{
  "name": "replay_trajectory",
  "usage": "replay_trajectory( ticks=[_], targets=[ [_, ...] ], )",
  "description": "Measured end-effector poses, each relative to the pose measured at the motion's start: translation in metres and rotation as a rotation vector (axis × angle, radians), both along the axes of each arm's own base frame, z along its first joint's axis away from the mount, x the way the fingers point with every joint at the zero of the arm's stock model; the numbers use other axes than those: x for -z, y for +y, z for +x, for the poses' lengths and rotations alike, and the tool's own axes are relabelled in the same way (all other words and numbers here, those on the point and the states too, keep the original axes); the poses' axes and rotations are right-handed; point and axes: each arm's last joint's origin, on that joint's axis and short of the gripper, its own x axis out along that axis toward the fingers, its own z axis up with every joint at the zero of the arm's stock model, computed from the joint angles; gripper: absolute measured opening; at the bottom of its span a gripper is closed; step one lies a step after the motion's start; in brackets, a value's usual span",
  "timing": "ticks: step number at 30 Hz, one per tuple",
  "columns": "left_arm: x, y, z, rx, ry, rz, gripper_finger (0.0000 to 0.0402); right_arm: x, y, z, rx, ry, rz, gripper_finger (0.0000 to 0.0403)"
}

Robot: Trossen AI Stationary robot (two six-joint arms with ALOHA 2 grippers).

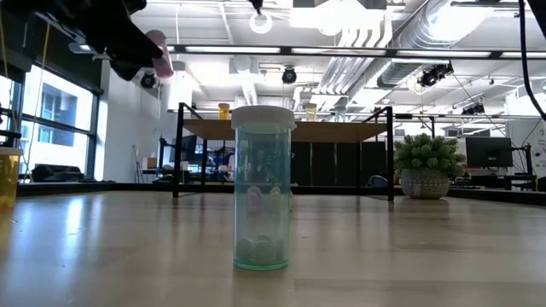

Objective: Pick and place medicine bottles onto shelf by color
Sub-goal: Put the top pink pill bottle on the shelf

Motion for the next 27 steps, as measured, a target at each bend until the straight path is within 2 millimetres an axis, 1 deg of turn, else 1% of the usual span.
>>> replay_trajectory(
  ticks=[6,11,16,21,27],
  targets=[
    [0.003,-0.004,-0.001,0.025,0.034,-0.001,0.0092,0.002,-0.002,0.011,-0.011,-0.075,-0.019,0.017],
    [0.006,-0.006,-0.001,0.009,0.061,-0.055,0.0092,0.008,-0.003,0.015,-0.007,-0.064,-0.021,0.017],
    [0.011,-0.009,0.005,0.015,0.093,-0.066,0.0092,0.021,-0.002,0.022,-0.018,-0.025,-0.015,0.0173],
    [0.017,-0.011,0.011,0.007,0.133,-0.079,0.0092,0.035,-0.001,0.028,-0.007,0.023,0.047,0.0193],
    [0.025,-0.015,0.018,-0.018,0.177,-0.045,0.0092,0.058,0.008,0.04,-0.065,0.076,0.073,0.0206]
  ],
)
